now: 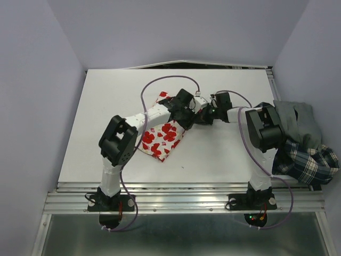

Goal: Fold and stack the skirts
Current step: Fold the skirt

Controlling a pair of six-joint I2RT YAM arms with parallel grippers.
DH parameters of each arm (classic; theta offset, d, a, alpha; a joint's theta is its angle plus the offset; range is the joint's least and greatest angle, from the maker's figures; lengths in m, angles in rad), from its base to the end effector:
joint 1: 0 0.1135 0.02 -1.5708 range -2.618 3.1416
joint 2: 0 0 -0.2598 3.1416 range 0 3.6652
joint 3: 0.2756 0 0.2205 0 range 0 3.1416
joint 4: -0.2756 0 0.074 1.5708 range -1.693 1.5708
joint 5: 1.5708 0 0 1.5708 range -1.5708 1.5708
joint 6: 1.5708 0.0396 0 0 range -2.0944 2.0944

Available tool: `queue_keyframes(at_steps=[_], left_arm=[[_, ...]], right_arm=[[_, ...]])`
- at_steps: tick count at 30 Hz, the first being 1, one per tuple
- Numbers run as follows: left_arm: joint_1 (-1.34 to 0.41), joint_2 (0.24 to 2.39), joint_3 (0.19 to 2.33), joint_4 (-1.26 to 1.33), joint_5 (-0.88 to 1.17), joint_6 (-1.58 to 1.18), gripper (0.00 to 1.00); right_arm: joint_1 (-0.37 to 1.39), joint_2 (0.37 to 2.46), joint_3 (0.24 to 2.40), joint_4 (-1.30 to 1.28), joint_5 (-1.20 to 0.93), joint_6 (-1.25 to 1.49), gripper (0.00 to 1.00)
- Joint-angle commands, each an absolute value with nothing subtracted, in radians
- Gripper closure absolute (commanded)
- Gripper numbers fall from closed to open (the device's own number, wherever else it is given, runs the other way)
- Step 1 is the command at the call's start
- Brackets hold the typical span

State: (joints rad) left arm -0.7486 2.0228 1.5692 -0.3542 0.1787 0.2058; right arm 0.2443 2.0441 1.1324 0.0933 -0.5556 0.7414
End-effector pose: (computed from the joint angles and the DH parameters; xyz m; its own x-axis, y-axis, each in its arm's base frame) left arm 0.3092 -0.2968 0.2265 -0.3631 0.6118 -0.7028 0.8520 0.5234 0.0155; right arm 0.3727 0.1144 0.1352 -0.8974 0.3676 -0.2440 0.0689 0.6629 0.7455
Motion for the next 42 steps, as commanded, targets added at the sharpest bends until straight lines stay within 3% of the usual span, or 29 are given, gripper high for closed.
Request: queue_keyframes(at_steps=[1, 6, 8, 10, 11, 15, 21, 27, 35, 42], left_arm=[[-0.698, 1.740, 1.502, -0.322, 0.290, 0.225, 0.39], [-0.588, 1.577, 1.375, -0.305, 0.365, 0.229, 0.28], [-0.508, 1.539, 1.313, -0.311, 0.423, 0.238, 0.27], [-0.447, 1.531, 1.263, -0.347, 0.492, 0.274, 0.32], [-0.433, 1.528, 1.241, -0.356, 0.506, 0.306, 0.34], [-0.402, 1.514, 1.117, -0.327, 0.543, 0.368, 0.40], [-0.402, 1.624, 1.042, -0.293, 0.572, 0.414, 0.53], [-0.402, 1.694, 1.037, -0.276, 0.543, 0.396, 0.57], [-0.434, 1.453, 0.970, -0.223, 0.450, 0.483, 0.36], [-0.707, 1.379, 0.828, -0.126, 0.157, 0.649, 0.35]], right_arm=[[0.244, 2.118, 1.268, -0.106, -0.358, 0.540, 0.99], [0.244, 2.264, 1.532, -0.214, -0.348, 0.306, 0.99], [0.244, 2.311, 1.699, -0.276, -0.333, 0.244, 0.93], [0.244, 2.347, 1.790, -0.374, -0.319, 0.174, 0.74], [0.244, 2.335, 1.843, -0.423, -0.319, 0.137, 0.55], [0.244, 2.248, 1.841, -0.457, -0.302, 0.072, 0.26], [0.244, 2.131, 1.858, -0.548, -0.242, 0.034, 0.26], [0.290, 2.059, 1.764, -0.540, -0.567, 0.158, 0.37], [0.399, 1.964, 1.511, -0.428, -0.790, 0.271, 0.40], [0.422, 2.028, 1.407, -0.387, -0.749, 0.207, 0.42]])
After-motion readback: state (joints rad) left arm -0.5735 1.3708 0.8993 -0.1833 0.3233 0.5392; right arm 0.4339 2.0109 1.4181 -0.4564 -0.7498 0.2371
